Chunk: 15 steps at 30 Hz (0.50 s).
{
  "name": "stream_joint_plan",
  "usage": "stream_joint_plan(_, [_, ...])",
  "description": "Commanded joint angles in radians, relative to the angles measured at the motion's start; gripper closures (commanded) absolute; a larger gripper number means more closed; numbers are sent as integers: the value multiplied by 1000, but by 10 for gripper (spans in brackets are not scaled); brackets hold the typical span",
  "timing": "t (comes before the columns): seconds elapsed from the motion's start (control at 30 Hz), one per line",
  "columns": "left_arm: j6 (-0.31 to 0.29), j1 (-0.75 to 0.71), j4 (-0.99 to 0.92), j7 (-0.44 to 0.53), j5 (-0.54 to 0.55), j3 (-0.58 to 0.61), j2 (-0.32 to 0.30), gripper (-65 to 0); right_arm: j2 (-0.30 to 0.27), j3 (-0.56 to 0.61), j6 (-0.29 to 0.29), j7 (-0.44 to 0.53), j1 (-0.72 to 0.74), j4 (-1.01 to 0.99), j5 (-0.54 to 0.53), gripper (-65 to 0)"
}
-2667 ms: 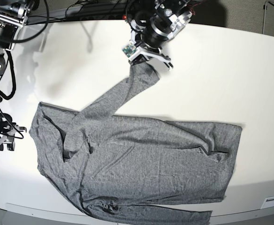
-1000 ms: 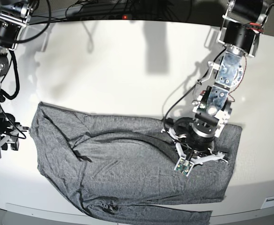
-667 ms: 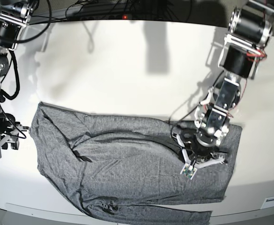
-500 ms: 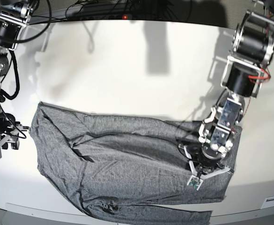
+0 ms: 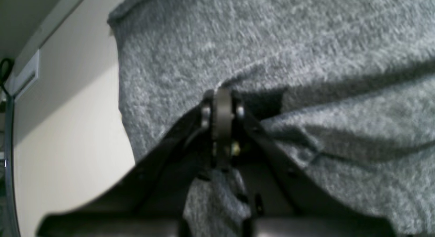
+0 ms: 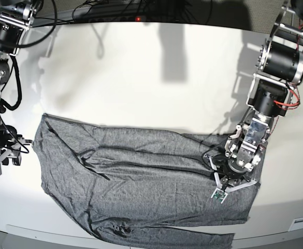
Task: Fold the T-shirt properly
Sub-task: 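Carry the sleeve across the shirt body and lay it down with the left gripper, then grasp the shirt's shoulder edge with both grippers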
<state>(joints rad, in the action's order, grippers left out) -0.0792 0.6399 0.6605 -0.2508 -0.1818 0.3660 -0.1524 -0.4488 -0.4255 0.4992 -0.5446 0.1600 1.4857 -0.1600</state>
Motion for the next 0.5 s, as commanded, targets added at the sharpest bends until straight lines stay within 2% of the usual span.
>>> stream_joint_plan(0.0, [11, 39, 15, 13, -1, -5, -3, 0, -21, -6, 1, 21, 20, 18, -9, -225])
stream_joint_plan(0.17, [11, 39, 15, 14, -12, -5, -3, 0, -22, -6, 1, 20, 20, 18, -9, -225])
stream_joint_plan(0.33, [12, 39, 15, 13, -150, -5, -3, 0, -21, -6, 1, 20, 20, 18, -9, -225])
stream_joint_plan(0.4, [12, 39, 15, 14, -159, -5, -3, -100, -21, -6, 1, 20, 20, 18, -9, -225])
stream_joint_plan(0.47, [17, 40, 15, 14, -159, -5, -3, -152, -21, -6, 1, 20, 20, 18, -9, -225])
